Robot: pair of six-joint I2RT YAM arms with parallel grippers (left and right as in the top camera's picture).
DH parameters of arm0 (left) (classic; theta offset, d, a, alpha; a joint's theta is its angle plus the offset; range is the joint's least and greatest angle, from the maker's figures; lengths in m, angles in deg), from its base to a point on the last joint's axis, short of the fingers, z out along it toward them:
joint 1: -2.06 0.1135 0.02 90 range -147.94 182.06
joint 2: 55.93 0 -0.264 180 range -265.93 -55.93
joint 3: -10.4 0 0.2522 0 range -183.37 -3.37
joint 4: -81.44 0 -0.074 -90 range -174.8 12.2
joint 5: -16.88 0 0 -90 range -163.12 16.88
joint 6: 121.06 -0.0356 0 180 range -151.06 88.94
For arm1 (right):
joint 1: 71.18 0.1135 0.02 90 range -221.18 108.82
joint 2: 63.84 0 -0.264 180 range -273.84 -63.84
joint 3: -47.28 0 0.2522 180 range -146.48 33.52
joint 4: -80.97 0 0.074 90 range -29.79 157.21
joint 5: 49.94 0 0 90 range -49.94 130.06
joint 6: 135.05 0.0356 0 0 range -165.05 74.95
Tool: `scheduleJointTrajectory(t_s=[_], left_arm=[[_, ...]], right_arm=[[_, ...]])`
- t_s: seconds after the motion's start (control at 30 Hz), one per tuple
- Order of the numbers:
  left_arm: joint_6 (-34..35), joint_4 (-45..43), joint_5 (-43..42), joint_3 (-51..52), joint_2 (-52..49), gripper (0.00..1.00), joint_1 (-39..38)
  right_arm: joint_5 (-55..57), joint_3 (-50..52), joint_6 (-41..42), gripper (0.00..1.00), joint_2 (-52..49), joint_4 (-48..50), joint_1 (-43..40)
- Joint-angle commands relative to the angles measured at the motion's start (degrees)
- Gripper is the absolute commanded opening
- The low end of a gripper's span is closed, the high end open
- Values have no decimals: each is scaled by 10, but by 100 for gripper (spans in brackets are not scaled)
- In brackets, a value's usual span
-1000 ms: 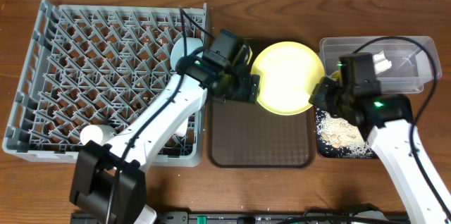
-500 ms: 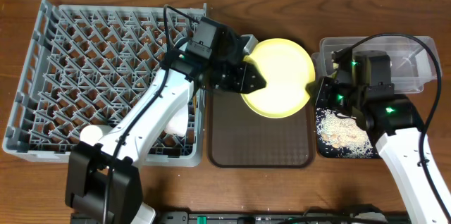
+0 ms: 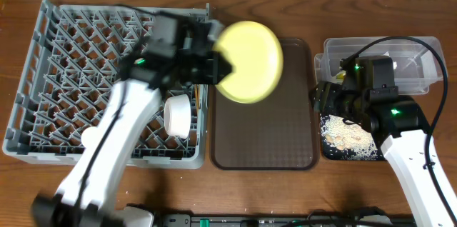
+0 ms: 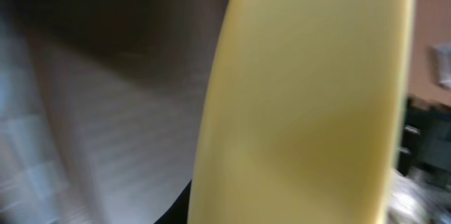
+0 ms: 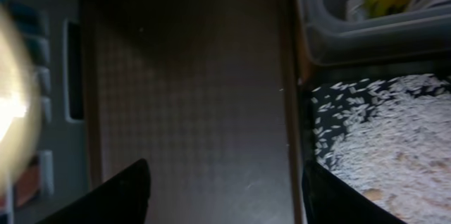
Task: Sort waste into correct bins and load items into the dishwasher
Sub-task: 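Lift the yellow plate with the left gripper toward the rack, releasing right, then stand the yellow plate upright in the rack with the left gripper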
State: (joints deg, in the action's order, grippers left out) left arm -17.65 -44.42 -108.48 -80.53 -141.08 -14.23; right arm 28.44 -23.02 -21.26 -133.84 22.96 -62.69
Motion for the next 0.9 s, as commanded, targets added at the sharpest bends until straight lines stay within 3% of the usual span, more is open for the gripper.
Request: scheduleJointTrajectory(t_s=[0.0, 0.1, 0.17, 0.23, 0.53, 0.87], left_arm=[[-7, 39, 261, -12, 77, 8, 12], [-7, 83, 459, -12, 115, 8, 11], [-10, 108, 564, -11, 123, 8, 11], [-35, 122, 615, -7, 118, 8, 11], [-54, 110, 729, 3, 24, 8, 11], [-61, 96, 674, 3, -75, 8, 11]], right_arm=[[51, -9, -7, 76, 8, -1, 0], [72, -9, -7, 99, 8, 0, 0], [78, -9, -7, 99, 8, 1, 0], [84, -9, -7, 99, 8, 2, 0], [84, -9, -7, 99, 8, 5, 0], [84, -9, -7, 99, 8, 5, 0]])
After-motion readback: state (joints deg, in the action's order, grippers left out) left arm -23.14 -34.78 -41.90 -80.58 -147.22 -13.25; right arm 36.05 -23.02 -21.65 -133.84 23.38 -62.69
